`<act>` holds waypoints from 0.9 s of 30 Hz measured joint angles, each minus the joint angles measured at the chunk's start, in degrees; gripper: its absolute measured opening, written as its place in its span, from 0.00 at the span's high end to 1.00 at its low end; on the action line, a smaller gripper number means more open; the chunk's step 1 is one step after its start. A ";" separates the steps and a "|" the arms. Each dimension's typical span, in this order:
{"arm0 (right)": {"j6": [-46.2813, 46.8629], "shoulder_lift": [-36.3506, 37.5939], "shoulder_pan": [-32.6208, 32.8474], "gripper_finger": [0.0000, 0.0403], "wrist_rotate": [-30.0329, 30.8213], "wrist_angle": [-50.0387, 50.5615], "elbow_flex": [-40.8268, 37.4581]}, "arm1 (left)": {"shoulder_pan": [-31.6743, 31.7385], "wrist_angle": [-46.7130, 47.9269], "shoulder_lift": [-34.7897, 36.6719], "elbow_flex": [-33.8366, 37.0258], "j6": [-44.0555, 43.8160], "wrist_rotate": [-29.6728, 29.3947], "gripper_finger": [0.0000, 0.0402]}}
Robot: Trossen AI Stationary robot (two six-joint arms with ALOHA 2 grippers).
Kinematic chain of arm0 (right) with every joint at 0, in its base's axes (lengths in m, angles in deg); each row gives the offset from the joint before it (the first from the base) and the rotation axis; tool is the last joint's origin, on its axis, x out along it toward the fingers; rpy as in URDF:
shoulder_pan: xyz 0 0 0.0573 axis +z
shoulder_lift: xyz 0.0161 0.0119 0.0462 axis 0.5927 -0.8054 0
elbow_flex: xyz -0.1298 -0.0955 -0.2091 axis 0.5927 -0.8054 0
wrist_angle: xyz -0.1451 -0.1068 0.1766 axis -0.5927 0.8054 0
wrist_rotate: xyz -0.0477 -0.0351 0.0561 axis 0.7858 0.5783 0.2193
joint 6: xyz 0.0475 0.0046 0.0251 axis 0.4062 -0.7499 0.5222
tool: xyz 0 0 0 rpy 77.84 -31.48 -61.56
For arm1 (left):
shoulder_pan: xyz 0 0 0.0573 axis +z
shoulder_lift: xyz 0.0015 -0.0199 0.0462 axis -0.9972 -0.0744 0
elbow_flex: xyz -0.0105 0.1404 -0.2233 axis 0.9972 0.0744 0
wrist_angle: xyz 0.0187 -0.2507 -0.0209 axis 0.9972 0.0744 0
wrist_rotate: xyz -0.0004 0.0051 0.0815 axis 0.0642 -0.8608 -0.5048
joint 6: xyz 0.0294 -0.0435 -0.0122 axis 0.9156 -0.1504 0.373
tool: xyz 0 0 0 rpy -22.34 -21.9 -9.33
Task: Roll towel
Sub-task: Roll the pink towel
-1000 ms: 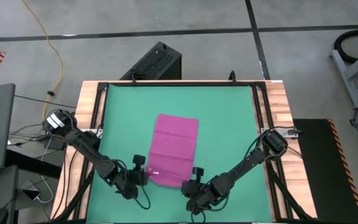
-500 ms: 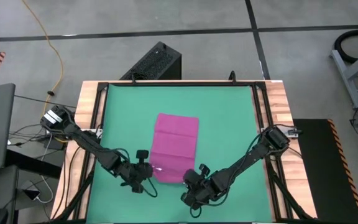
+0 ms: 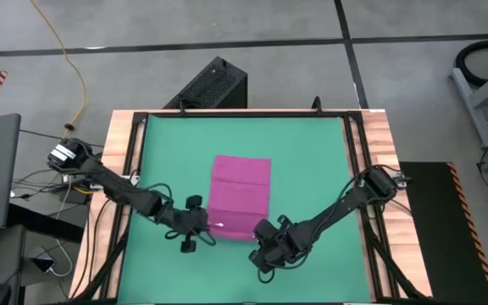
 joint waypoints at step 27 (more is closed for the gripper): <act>-2.80 -5.68 -3.60 0.96 -4.09 2.63 0.23 | 3.57 -12.66 -0.81 9.07 -0.84 0.46 1.00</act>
